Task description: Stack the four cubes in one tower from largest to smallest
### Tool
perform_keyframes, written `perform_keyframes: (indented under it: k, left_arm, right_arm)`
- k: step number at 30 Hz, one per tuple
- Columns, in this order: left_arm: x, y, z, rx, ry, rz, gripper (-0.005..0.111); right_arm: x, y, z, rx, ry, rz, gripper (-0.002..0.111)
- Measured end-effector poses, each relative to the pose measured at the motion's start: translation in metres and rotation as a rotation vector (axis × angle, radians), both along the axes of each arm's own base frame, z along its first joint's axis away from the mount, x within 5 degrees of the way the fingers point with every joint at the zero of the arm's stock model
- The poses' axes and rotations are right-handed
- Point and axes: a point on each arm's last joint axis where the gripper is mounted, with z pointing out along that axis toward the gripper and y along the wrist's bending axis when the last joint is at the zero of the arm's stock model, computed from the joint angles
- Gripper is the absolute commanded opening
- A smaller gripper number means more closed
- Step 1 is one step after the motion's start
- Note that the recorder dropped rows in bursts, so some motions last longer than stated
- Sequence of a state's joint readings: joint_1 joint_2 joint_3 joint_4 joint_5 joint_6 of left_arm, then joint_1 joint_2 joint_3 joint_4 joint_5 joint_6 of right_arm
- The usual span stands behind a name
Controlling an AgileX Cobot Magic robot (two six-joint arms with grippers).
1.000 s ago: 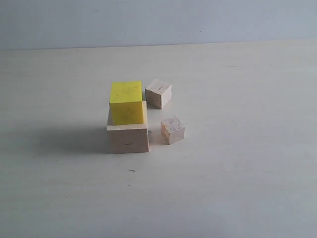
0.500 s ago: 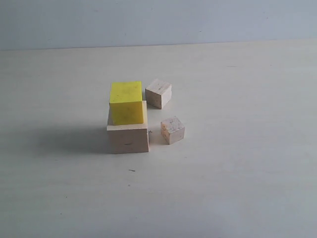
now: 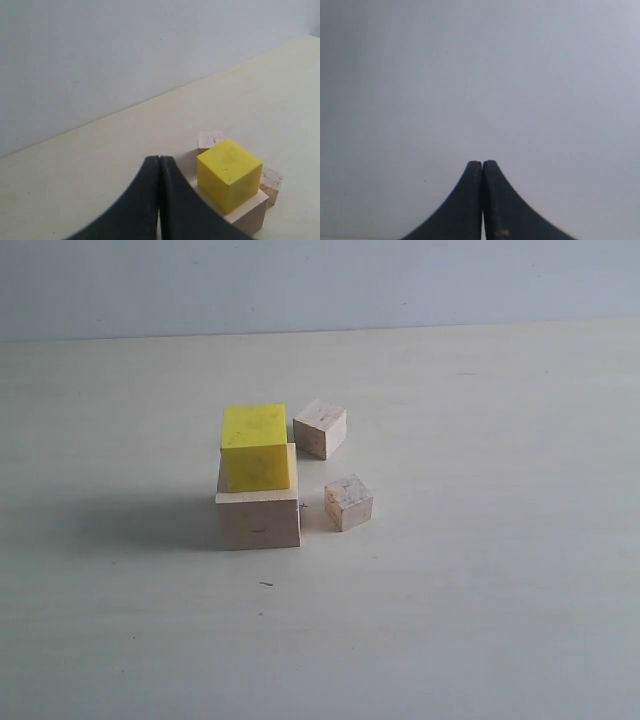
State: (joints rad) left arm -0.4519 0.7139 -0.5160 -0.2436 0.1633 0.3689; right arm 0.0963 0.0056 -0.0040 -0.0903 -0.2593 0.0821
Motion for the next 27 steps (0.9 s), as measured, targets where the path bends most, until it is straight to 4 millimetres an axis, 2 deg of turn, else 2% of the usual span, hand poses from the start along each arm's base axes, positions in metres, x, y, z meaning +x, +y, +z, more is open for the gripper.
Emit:
perform_keyframes:
  k: [5, 10, 13, 17, 19, 20, 22, 23, 24, 27]
  left_arm:
    - [0.0, 0.0, 0.0, 0.0, 0.0, 0.0, 0.0]
    - [0.0, 0.0, 0.0, -0.012, 0.008, 0.001, 0.0]
    - [0.0, 0.0, 0.0, -0.032, 0.018, 0.004, 0.0]
    - [0.0, -0.001, 0.0, -0.039, 0.021, 0.005, 0.0]
    - [0.0, -0.001, 0.0, -0.042, 0.021, 0.006, 0.0]
    - [0.0, -0.001, 0.0, -0.042, 0.021, 0.006, 0.0]
    - [0.0, -0.001, 0.0, -0.042, 0.021, 0.006, 0.0]
    - [0.0, -0.001, 0.0, -0.042, 0.021, 0.006, 0.0]
    - [0.0, -0.001, 0.0, -0.042, 0.021, 0.006, 0.0]
    - [0.0, -0.001, 0.0, -0.043, 0.021, 0.006, 0.0]
  right_arm:
    - [-0.003, 0.0, 0.007, 0.019, -0.076, 0.009, 0.0]
    - [-0.005, 0.0, 0.014, 0.139, -0.11, 0.06, 0.0]
    - [-0.007, -0.001, 0.038, 0.162, -0.12, 0.067, 0.0]
    - [0.006, 0.0, 0.065, 0.154, -0.024, 0.054, 0.0]
    - [0.022, 0.001, 0.084, 0.149, 0.069, 0.041, 0.0]
    - [0.038, 0.004, 0.096, 0.143, 0.146, 0.044, 0.0]
    - [0.066, 0.012, 0.107, 0.121, 0.291, 0.078, 0.0]
    - [0.085, 0.022, 0.107, 0.082, 0.394, 0.107, 0.0]
    - [0.096, 0.027, 0.107, 0.055, 0.449, 0.122, 0.0]
    - [0.147, 0.06, 0.09, -0.059, 0.687, 0.19, 0.0]
